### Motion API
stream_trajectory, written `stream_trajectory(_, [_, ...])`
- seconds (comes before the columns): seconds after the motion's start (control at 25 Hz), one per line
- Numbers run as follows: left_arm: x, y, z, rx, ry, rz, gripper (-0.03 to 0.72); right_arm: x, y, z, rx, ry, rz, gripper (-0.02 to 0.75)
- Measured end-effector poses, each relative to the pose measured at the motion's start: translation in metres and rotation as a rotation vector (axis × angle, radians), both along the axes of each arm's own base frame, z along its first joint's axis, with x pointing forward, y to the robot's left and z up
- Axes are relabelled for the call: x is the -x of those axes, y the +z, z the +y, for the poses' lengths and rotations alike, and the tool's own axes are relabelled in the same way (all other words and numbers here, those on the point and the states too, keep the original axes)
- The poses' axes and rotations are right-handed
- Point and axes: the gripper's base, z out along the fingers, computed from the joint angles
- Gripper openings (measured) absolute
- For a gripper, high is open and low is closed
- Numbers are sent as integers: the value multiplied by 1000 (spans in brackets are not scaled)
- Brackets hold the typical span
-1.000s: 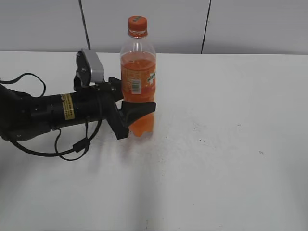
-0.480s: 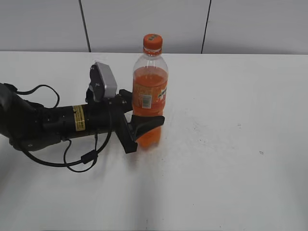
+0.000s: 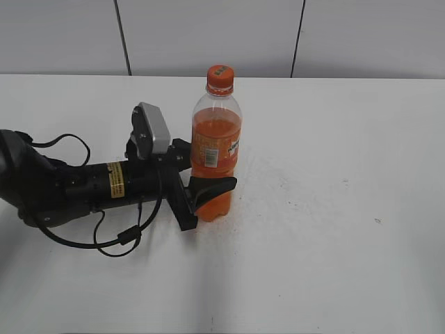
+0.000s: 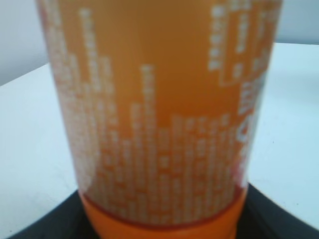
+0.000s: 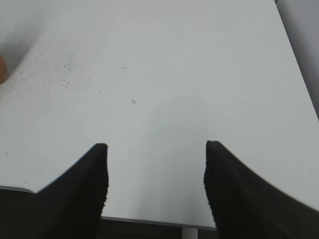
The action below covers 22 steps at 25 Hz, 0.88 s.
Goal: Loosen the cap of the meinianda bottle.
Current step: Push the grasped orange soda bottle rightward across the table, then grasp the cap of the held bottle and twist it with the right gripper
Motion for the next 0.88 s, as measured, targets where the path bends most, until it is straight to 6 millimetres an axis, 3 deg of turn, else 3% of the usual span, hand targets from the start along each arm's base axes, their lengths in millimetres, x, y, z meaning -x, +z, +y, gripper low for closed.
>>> stream_trajectory(0.88, [1,-1,-2,6,-3,-1,397,0,0,0,0,0,0,459])
